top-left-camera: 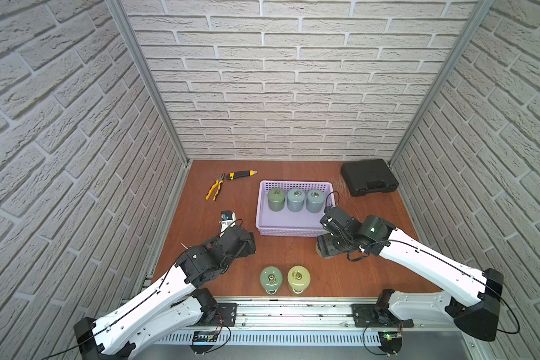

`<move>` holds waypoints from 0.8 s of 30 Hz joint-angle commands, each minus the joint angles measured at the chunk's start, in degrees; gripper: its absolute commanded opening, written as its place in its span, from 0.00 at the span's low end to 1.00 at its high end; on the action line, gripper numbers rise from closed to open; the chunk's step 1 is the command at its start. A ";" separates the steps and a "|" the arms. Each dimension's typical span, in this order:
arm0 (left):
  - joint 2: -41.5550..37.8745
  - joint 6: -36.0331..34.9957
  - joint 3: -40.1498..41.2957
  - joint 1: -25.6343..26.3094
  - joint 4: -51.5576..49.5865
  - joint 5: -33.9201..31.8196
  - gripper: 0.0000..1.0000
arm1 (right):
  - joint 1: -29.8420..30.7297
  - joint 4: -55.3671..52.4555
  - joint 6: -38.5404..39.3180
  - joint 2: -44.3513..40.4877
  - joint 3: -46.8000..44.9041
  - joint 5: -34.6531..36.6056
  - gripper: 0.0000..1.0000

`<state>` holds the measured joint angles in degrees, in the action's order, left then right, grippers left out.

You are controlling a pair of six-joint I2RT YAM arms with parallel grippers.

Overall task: Take the tea canister out of the basket
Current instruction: Place the tea canister at the center of the board.

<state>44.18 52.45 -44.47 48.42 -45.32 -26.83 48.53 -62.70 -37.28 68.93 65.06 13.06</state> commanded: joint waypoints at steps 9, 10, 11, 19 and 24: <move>-0.65 -2.75 1.36 -0.40 4.63 -0.68 0.98 | 5.90 1.88 -7.12 -6.01 -4.44 5.19 0.43; -0.50 -2.94 1.16 -0.40 4.63 -0.64 0.98 | 6.36 1.87 -7.58 -6.20 -4.86 5.37 0.43; -0.27 -3.13 1.01 -0.42 4.57 -0.59 0.98 | 6.87 1.96 -7.87 -6.32 -5.25 5.45 0.43; 0.79 -3.32 0.43 -0.39 4.39 -0.15 0.98 | 11.18 2.32 -10.73 -6.58 -7.90 6.85 0.43; 1.08 -3.27 0.07 -0.34 3.86 0.27 0.98 | 14.01 3.06 -13.45 -6.06 -9.56 7.75 0.43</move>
<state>45.01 49.67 -43.53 48.38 -42.37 -26.65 61.14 -62.30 -47.92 64.05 55.77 17.69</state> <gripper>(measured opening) 0.983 0.868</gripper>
